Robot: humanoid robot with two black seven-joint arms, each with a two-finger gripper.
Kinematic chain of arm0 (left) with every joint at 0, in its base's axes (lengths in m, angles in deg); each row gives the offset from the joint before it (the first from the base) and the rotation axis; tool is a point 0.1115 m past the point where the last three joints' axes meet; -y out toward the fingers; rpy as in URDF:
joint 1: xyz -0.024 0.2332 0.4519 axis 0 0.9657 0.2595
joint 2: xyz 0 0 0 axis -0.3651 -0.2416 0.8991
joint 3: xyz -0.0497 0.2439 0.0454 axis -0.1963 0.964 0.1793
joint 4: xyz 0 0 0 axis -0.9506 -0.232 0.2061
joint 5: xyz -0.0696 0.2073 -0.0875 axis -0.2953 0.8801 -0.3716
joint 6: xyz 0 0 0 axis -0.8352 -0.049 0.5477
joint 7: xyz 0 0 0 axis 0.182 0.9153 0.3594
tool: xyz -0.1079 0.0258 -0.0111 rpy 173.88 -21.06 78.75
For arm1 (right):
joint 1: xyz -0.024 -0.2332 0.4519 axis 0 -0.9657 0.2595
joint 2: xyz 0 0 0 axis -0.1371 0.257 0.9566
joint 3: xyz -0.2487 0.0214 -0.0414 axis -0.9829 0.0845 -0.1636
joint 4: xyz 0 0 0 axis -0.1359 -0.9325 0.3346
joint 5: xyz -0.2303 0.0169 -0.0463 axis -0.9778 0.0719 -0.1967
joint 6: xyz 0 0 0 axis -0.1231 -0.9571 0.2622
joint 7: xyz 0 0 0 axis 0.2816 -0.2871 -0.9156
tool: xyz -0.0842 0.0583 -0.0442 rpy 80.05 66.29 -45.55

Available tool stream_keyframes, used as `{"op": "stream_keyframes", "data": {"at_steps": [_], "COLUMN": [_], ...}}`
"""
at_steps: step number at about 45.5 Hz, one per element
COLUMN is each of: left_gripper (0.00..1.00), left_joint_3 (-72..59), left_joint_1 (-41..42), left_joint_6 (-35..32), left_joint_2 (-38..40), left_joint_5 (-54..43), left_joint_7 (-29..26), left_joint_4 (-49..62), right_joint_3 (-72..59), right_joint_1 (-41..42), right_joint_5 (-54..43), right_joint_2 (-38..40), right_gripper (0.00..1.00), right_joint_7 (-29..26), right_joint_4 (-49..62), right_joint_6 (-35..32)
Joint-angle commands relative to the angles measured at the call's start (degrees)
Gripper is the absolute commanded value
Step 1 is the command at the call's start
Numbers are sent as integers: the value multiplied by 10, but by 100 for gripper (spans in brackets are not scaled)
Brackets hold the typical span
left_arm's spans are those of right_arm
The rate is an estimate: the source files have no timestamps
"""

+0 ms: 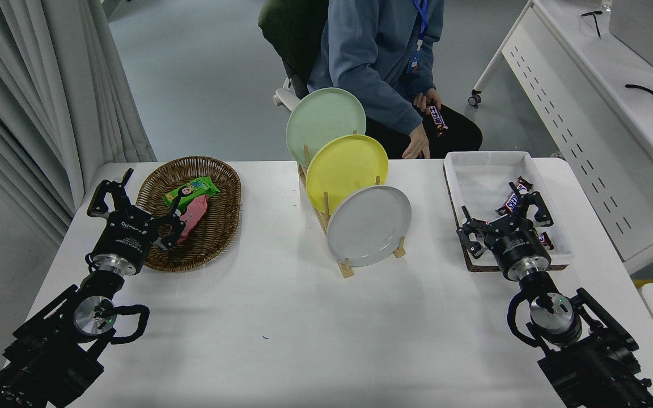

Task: Place the plate on the table

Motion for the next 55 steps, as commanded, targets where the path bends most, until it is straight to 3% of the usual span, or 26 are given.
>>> {"op": "stream_keyframes", "data": {"at_steps": [1, 39, 55], "left_gripper": [100, 100, 100], "left_joint_3": [0, 0, 0], "left_joint_1": [0, -1, -1], "left_joint_6": [1, -4, -4], "left_joint_2": [0, 4, 4], "left_joint_5": [0, -1, -1], "left_joint_7": [0, 0, 0], "left_joint_4": [1, 0, 0], "right_joint_3": [0, 0, -45], "right_joint_1": [-1, 6, 28], "right_joint_5": [0, 0, 9], "right_joint_2": [0, 4, 37], "right_gripper": [99, 99, 99], "right_joint_7": [0, -1, -6], "right_joint_4": [0, 24, 41], "right_joint_6": [0, 4, 41]}}
